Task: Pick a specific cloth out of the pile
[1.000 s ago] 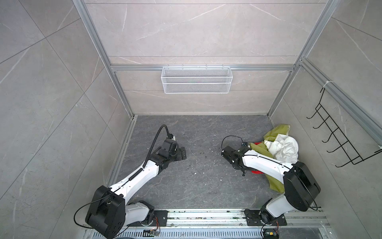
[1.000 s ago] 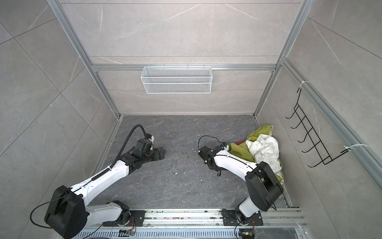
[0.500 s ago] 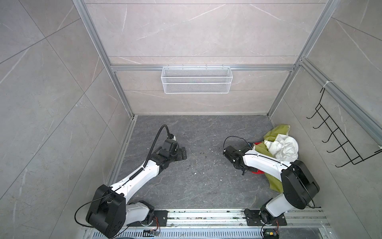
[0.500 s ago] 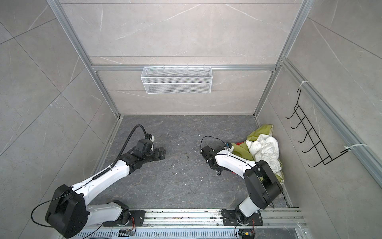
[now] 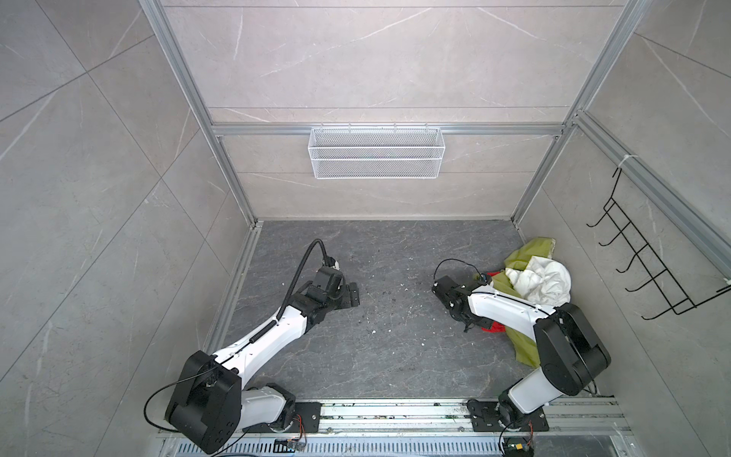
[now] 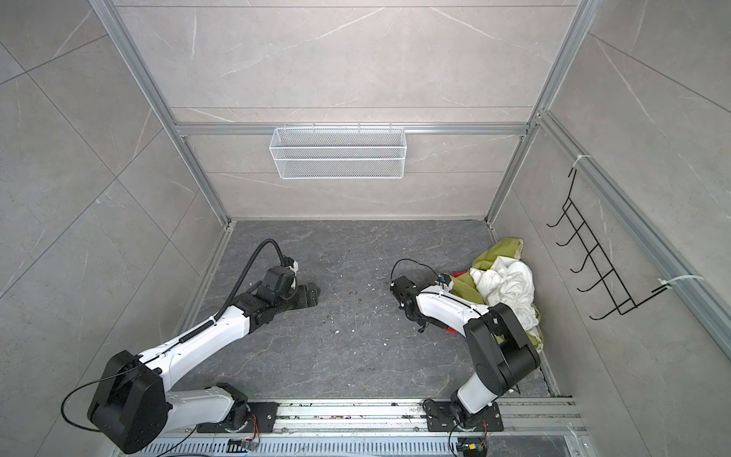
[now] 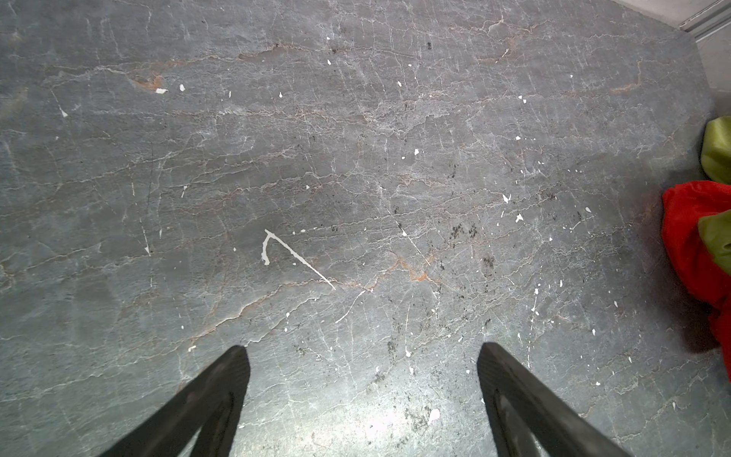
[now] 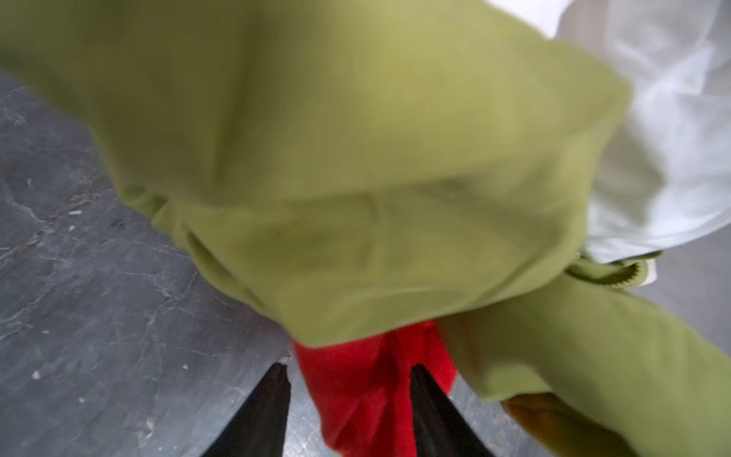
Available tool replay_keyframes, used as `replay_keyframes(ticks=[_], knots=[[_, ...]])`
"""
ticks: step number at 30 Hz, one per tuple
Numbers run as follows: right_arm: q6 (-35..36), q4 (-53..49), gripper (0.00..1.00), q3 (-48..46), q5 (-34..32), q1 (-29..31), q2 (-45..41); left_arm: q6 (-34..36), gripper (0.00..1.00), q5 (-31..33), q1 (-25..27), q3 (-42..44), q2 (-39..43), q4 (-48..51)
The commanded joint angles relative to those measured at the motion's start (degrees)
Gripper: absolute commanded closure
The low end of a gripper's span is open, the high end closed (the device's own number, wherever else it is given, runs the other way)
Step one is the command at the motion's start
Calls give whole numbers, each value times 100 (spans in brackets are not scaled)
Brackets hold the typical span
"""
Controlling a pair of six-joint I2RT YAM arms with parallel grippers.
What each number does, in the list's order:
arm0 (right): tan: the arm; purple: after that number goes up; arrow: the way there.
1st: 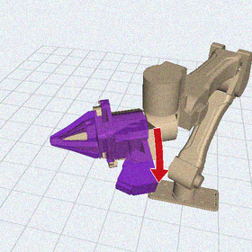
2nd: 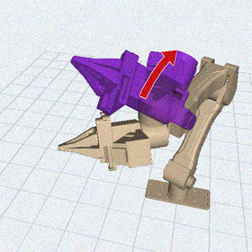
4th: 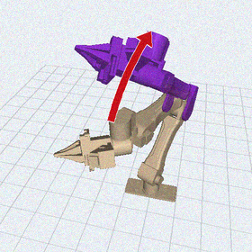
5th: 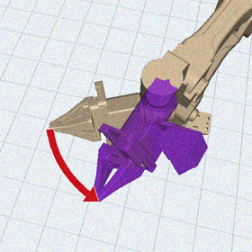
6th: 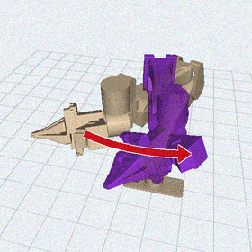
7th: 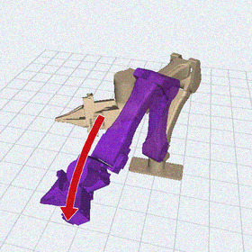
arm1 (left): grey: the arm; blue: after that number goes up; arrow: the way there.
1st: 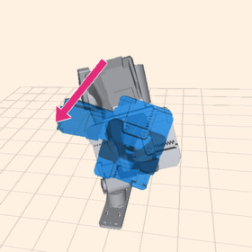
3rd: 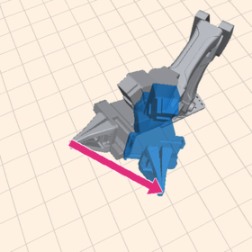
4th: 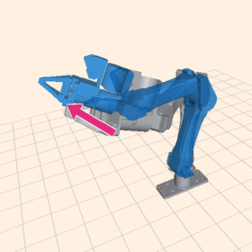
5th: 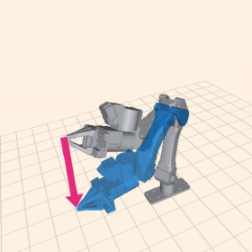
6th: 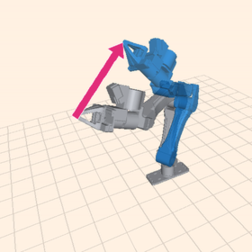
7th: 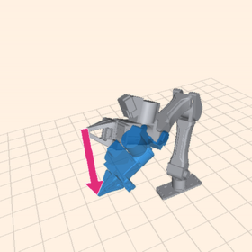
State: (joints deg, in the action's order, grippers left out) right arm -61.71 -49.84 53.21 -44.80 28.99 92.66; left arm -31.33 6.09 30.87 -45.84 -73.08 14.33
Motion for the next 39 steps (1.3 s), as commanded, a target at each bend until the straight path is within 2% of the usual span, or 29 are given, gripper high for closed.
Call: replay_keyframes(ticks=[1,13,24,32,39], knots=[[21,142,51,-6,41,-62,203,-66,7,98,41,-52,-40,-149],[23,198,62,-60,-21,-86,138,-64,7,130,112,-118,-101,-150],[27,212,100,-161,32,-115,-81,-22,7,157,112,-161,-120,-158],[220,199,100,-285,137,-111,-451,-36,7,161,120,-132,-116,-173],[396,-34,100,-171,129,-111,-1100,-61,7,164,129,-109,-75,-211]])
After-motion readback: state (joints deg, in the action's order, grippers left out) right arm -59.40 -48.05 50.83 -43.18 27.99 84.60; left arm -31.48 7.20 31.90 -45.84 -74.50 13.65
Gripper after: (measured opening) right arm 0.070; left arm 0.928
